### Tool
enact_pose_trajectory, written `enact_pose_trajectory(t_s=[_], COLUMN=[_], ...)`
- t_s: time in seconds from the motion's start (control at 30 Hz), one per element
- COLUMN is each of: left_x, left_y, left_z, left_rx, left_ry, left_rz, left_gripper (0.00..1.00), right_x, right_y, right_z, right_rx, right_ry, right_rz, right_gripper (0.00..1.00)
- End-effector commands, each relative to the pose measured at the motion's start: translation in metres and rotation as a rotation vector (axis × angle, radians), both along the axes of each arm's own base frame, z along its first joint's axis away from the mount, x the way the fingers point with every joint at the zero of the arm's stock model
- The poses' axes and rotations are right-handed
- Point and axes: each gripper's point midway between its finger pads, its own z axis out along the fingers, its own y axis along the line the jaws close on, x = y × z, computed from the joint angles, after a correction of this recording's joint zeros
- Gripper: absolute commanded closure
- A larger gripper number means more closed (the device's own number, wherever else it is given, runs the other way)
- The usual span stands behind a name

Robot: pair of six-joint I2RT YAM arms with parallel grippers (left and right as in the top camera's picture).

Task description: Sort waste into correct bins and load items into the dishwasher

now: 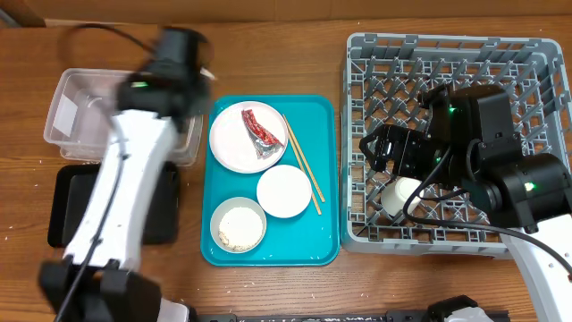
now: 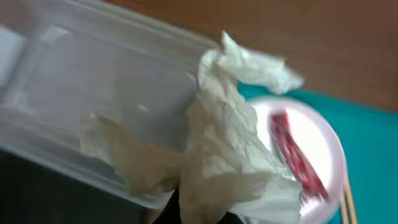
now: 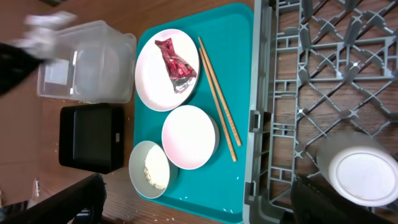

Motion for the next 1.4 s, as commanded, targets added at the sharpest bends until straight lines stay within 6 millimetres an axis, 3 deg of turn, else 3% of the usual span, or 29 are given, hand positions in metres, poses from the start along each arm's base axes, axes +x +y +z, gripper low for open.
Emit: enact_pose_trajectory(t_s=[0.0, 0.03, 0.07, 0.13, 0.17, 0.23, 0.27, 0.37, 0.47, 0.5, 0.67, 0.9, 0.93, 0.97, 1.03, 1.13, 1.2, 1.3, 1.37], left_x=[0.004, 0.006, 0.009, 0.014, 0.018, 0.021, 0.021, 0.020, 0.022, 0.020, 0.021, 0.008, 0.005, 0.004, 0.003, 0.008, 0.013, 0.018, 0.014], left_y=[0.078, 0.089, 0.097, 0.089, 0.075, 0.051, 0.040, -0.019, -0.073, -0.091, -0.118, -0.114, -0.113, -0.113, -0.114, -0.114, -0.112, -0.085, -0.061], left_z=[-0.017, -0.024, -0.031, -0.034, -0.024, -0.012, -0.010, -0.022, -0.062, -0.085, -0.145, -0.194, -0.199, -0.200, -0.195, -0.166, -0.133, -0.064, -0.036], left_rx=[0.062, 0.054, 0.028, -0.069, -0.125, -0.174, -0.189, -0.198, -0.112, -0.081, -0.132, -0.142, -0.136, -0.137, -0.146, -0.171, -0.194, -0.201, -0.195], left_ry=[0.034, 0.044, 0.054, 0.056, 0.041, 0.033, 0.036, 0.077, 0.151, 0.201, 0.294, 0.418, 0.436, 0.444, 0.443, 0.414, 0.376, 0.257, 0.204], left_rz=[0.208, 0.232, 0.246, 0.184, 0.130, 0.049, 0.014, -0.160, -0.321, -0.347, -0.210, -0.099, -0.100, -0.100, -0.103, -0.122, -0.151, -0.140, -0.097], left_gripper=[0.66, 0.46, 0.36, 0.28, 0.04, 0.02, 0.02, 0.08, 0.10, 0.15, 0.26, 0.39, 0.48, 0.67, 0.96, 0.96, 0.96, 0.96, 0.96], right_x=[0.002, 0.002, 0.002, 0.002, 0.002, 0.002, 0.002, 0.001, 0.001, 0.001, 0.002, 0.002, 0.002, 0.002, 0.001, 0.002, 0.002, 0.002, 0.002], right_y=[0.000, 0.000, 0.000, 0.000, 0.000, 0.000, 0.000, 0.000, 0.000, 0.000, 0.000, 0.000, 0.000, 0.000, 0.000, 0.000, 0.000, 0.000, 0.000], right_z=[0.007, 0.007, 0.007, 0.007, 0.007, 0.007, 0.007, 0.006, 0.006, 0.006, 0.007, 0.007, 0.007, 0.007, 0.006, 0.007, 0.007, 0.007, 0.007], right_rx=[0.006, 0.006, 0.006, 0.006, 0.006, 0.005, 0.005, 0.004, 0.004, 0.004, 0.004, 0.004, 0.004, 0.004, 0.004, 0.004, 0.005, 0.005, 0.005], right_ry=[-0.021, -0.021, -0.021, -0.022, -0.022, -0.021, -0.020, -0.018, -0.018, -0.018, -0.019, -0.018, -0.019, -0.019, -0.018, -0.019, -0.021, -0.021, -0.021], right_rz=[0.001, 0.001, 0.001, 0.001, 0.002, 0.002, 0.001, 0.001, 0.001, 0.002, 0.001, 0.001, 0.001, 0.001, 0.001, 0.001, 0.001, 0.001, 0.001], right_gripper=[0.04, 0.04, 0.04, 0.04, 0.03, 0.03, 0.04, 0.03, 0.03, 0.03, 0.03, 0.03, 0.03, 0.03, 0.03, 0.03, 0.03, 0.03, 0.03])
